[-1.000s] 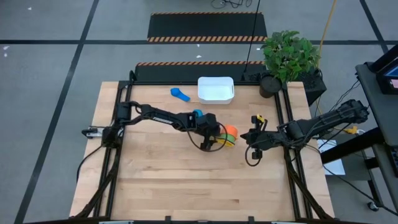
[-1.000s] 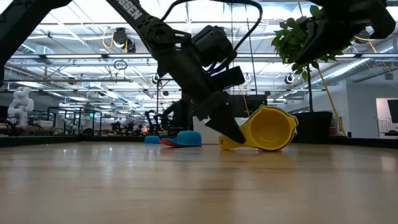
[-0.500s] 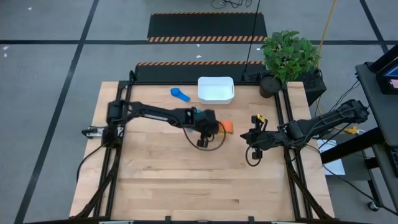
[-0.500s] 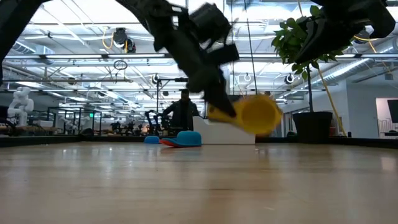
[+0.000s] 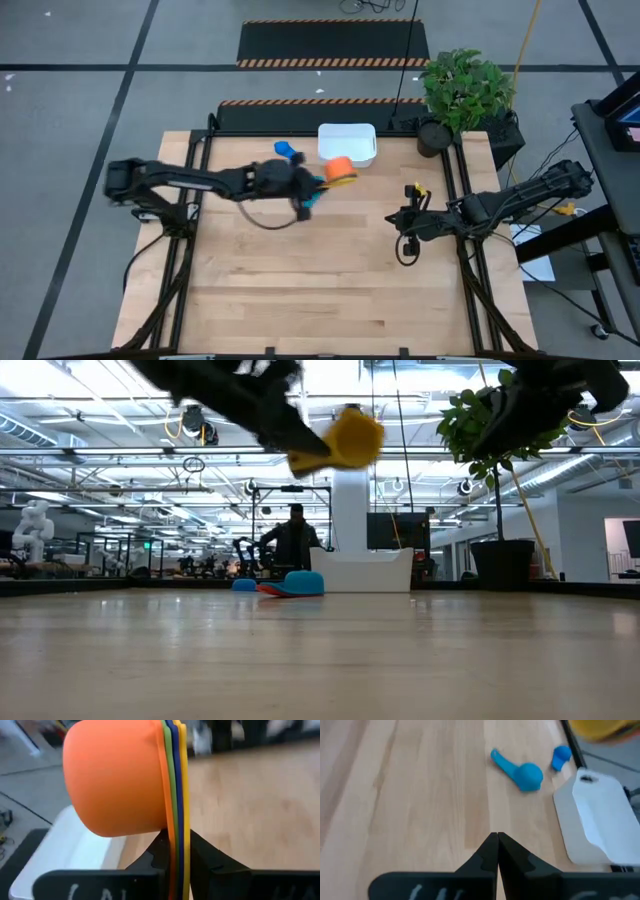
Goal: Nest measuring cups in basket
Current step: Put the nested measuring cups into the white bin
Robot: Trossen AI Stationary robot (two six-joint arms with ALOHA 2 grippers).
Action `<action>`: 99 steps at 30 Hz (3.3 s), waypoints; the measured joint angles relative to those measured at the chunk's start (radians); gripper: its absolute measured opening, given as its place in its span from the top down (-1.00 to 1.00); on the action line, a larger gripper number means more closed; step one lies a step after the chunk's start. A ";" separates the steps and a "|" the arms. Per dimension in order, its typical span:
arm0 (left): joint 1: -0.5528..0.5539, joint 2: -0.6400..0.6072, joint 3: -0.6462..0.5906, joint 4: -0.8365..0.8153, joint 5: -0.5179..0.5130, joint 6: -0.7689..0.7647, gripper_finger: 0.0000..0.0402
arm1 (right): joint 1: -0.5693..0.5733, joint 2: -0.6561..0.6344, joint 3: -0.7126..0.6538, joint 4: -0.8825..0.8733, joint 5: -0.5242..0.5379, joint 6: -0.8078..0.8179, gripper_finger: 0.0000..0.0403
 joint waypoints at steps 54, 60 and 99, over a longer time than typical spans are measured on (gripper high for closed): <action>-0.426 0.455 0.001 1.384 -0.308 -0.109 0.83 | 0.022 0.491 -0.166 1.616 -0.108 0.046 0.07; -0.404 0.471 0.012 1.373 -0.293 -0.153 0.83 | 0.022 0.491 -0.166 1.616 -0.126 0.004 0.15; -0.488 -0.294 -0.044 -0.231 -0.303 -0.369 -0.24 | -0.140 0.478 -0.167 1.012 -0.724 0.654 0.85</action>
